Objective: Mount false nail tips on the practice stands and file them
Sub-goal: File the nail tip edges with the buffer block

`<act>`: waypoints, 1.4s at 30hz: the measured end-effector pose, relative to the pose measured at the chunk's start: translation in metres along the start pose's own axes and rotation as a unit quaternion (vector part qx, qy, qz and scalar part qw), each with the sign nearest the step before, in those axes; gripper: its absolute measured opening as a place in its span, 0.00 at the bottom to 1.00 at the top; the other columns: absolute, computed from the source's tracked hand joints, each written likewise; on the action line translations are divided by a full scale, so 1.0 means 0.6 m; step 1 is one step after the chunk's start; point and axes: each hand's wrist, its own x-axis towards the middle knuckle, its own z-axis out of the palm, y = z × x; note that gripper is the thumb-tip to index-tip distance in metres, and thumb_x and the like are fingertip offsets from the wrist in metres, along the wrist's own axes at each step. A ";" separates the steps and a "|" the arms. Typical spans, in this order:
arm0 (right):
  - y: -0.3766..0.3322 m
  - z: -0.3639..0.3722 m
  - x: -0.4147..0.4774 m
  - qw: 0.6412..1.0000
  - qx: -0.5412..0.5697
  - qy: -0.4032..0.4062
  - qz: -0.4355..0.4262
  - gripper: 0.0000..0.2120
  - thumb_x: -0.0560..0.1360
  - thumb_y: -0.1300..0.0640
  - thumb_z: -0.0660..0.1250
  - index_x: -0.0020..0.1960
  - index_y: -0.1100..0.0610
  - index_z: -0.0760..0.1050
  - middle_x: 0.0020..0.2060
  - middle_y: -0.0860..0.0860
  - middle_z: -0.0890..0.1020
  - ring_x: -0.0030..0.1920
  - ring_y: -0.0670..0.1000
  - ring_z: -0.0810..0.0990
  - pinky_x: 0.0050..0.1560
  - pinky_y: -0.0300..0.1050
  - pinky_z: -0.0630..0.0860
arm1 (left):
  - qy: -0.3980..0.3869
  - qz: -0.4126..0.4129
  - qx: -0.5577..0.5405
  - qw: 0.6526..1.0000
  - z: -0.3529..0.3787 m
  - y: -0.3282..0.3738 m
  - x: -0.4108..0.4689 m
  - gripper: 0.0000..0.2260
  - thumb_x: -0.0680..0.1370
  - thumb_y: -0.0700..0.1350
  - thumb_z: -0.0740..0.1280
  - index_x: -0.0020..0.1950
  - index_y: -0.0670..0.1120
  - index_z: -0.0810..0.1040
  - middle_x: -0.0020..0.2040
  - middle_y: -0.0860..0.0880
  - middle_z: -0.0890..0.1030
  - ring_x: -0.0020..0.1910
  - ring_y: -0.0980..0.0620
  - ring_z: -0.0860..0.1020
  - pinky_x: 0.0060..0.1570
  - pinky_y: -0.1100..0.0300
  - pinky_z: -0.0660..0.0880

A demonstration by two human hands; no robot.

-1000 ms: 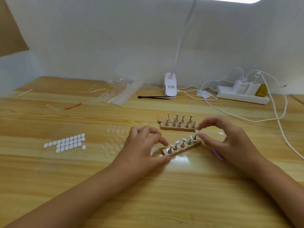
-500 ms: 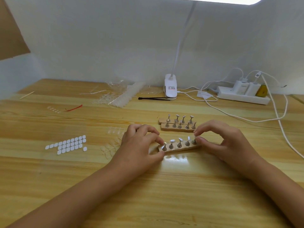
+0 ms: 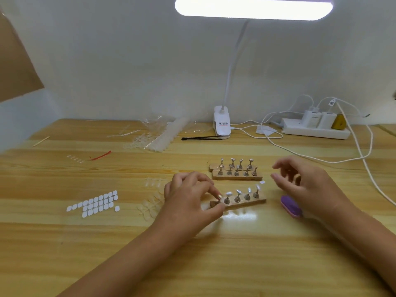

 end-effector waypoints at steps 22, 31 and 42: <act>-0.122 0.034 -0.044 0.854 0.499 -0.119 0.091 0.11 0.71 0.53 0.75 0.50 0.56 0.82 0.44 0.58 0.84 0.45 0.56 0.85 0.46 0.43 0.81 | -0.010 0.010 -0.411 0.911 -0.004 0.032 -0.018 0.02 0.75 0.46 0.73 0.44 0.52 0.82 0.42 0.50 0.83 0.43 0.55 0.82 0.44 0.63 0.79; -0.137 0.043 -0.048 0.850 0.506 -0.108 0.103 0.10 0.68 0.55 0.72 0.47 0.58 0.82 0.41 0.58 0.85 0.42 0.56 0.86 0.43 0.42 0.81 | 0.008 0.026 -0.426 0.904 -0.002 0.026 -0.017 0.02 0.71 0.50 0.73 0.42 0.54 0.82 0.41 0.51 0.84 0.42 0.54 0.84 0.43 0.65 0.78; -0.119 0.040 -0.043 0.850 0.514 -0.029 0.112 0.09 0.71 0.55 0.69 0.49 0.57 0.79 0.44 0.57 0.84 0.43 0.54 0.84 0.41 0.42 0.80 | -0.022 -0.007 -0.426 0.904 -0.004 0.027 -0.020 0.03 0.75 0.48 0.73 0.46 0.55 0.81 0.45 0.45 0.84 0.45 0.52 0.83 0.49 0.59 0.80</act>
